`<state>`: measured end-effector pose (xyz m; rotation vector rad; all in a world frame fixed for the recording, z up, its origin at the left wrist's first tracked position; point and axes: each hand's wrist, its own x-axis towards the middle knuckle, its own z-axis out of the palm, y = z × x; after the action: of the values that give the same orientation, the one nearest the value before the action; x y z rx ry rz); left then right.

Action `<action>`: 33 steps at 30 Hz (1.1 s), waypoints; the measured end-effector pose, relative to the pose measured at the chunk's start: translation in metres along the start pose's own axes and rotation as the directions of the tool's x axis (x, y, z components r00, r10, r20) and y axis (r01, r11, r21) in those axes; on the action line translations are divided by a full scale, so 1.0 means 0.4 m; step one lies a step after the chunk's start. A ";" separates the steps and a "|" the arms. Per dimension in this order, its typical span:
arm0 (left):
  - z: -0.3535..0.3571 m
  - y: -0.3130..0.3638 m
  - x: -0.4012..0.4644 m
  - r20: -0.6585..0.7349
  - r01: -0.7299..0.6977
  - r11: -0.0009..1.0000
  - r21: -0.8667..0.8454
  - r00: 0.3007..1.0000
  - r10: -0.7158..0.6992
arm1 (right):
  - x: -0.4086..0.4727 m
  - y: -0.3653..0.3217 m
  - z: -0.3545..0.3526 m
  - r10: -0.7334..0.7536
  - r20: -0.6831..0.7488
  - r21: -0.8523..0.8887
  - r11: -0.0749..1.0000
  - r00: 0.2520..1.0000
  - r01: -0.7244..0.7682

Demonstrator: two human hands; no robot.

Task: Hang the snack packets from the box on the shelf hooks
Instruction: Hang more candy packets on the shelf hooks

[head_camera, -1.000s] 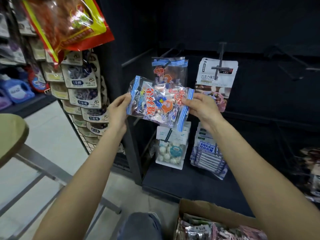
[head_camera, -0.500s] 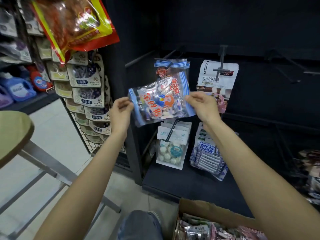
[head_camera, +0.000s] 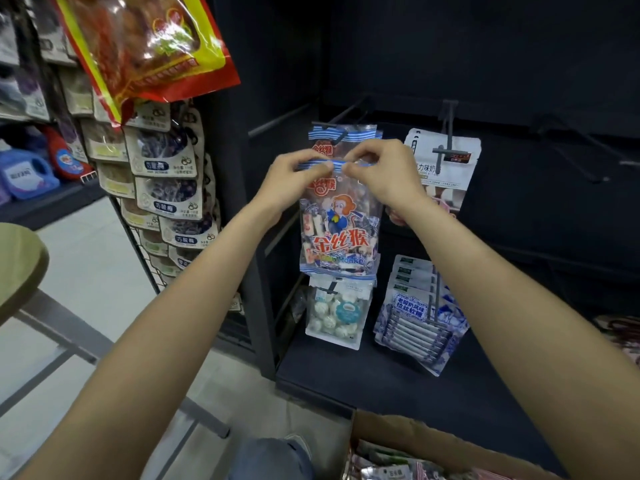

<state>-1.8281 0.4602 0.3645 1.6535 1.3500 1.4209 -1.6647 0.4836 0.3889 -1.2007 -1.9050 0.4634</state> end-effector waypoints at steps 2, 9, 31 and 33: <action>0.005 -0.006 0.022 -0.037 0.040 0.998 -0.039 0.998 -0.041 | 0.023 0.001 0.007 0.053 0.021 0.130 0.990 0.998 -0.055; 0.021 -0.010 0.100 -0.263 -0.033 0.995 0.095 0.963 0.058 | 0.085 -0.001 0.047 0.035 -0.161 0.004 0.999 0.986 -0.035; 0.056 -0.063 0.248 -0.252 0.019 0.935 0.354 0.965 0.076 | 0.122 0.120 0.072 -0.244 -0.060 -0.474 0.860 0.968 0.187; 0.065 -0.071 0.268 -0.242 -0.010 0.919 0.394 0.963 0.115 | 0.151 0.148 0.081 -0.231 -0.020 -0.455 0.869 0.973 0.197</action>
<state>-1.8204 0.5736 0.3716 1.8141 1.8439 1.5216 -1.6696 0.5680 0.3568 -1.2479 -2.1169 -0.1566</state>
